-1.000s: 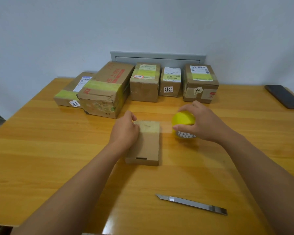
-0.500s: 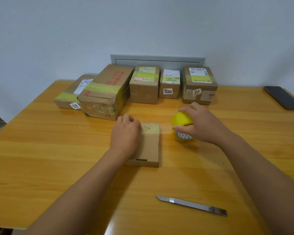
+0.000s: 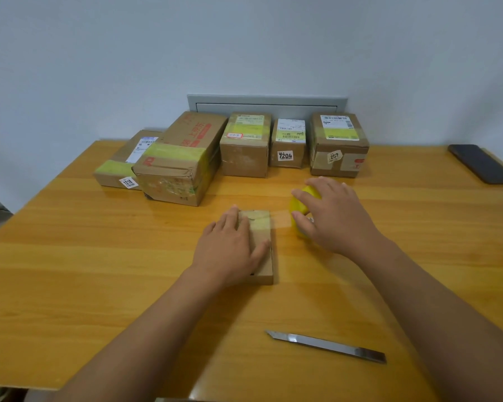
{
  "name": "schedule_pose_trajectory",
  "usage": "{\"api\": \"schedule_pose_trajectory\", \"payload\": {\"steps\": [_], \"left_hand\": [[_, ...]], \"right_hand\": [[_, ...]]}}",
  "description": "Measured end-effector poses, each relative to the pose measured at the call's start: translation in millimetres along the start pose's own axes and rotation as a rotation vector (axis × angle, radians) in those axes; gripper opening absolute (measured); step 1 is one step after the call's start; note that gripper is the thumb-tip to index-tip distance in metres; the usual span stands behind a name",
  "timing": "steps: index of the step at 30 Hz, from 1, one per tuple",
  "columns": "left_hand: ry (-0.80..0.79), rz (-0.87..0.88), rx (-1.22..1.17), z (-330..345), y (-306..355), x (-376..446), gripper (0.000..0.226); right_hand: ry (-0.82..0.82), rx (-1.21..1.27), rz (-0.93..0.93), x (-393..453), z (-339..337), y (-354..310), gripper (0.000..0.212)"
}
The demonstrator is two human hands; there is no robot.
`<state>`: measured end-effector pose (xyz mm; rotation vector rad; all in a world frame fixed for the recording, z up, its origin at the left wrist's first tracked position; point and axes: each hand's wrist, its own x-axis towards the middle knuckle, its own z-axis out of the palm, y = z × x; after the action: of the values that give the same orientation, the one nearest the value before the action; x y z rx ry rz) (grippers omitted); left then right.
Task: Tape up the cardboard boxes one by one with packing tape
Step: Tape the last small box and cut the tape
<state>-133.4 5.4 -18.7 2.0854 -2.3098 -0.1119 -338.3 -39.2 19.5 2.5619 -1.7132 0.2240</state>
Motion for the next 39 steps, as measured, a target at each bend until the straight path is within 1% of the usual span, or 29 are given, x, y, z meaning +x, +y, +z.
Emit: {"api": "schedule_pose_trajectory", "payload": {"steps": [3, 5, 7, 13, 15, 18, 20, 24, 26, 30, 33, 35, 39], "left_hand": [[0.005, 0.066, 0.020, 2, 3, 1, 0.079], [-0.033, 0.093, -0.049, 3, 2, 3, 0.080], [-0.073, 0.080, -0.123, 3, 2, 2, 0.080], [-0.093, 0.120, -0.065, 4, 6, 3, 0.078], [-0.094, 0.137, -0.095, 4, 6, 4, 0.078], [-0.105, 0.119, -0.168, 5, 9, 4, 0.078], [-0.110, 0.107, -0.152, 5, 11, 5, 0.079], [-0.131, 0.022, -0.117, 7, 13, 6, 0.085], [-0.147, 0.006, -0.108, 7, 14, 6, 0.088], [-0.163, 0.010, -0.072, 7, 15, 8, 0.088], [-0.111, 0.047, -0.029, 11, 15, 7, 0.086], [-0.101, 0.083, -0.047, 13, 15, 7, 0.085], [-0.135, 0.097, -0.095, 12, 14, 10, 0.084]], "right_hand": [[-0.016, -0.021, 0.019, 0, 2, -3, 0.056], [-0.029, -0.030, 0.010, -1, 3, -3, 0.060], [-0.028, -0.040, 0.003, -2, 4, -2, 0.061], [0.051, -0.074, -0.021, -5, 9, -4, 0.062], [0.076, -0.074, -0.042, -7, 12, -6, 0.064], [0.074, -0.064, -0.058, -8, 13, -6, 0.061], [0.062, -0.046, -0.055, -9, 12, -4, 0.060], [0.072, -0.020, -0.069, -9, 12, -1, 0.066], [0.067, 0.001, -0.066, -9, 13, 0, 0.062], [0.089, 0.029, -0.075, -9, 14, 3, 0.059], [0.072, 0.039, -0.079, -9, 14, 6, 0.056], [0.074, 0.046, -0.083, -9, 14, 8, 0.057], [0.062, 0.059, -0.089, -8, 14, 10, 0.058]]}}
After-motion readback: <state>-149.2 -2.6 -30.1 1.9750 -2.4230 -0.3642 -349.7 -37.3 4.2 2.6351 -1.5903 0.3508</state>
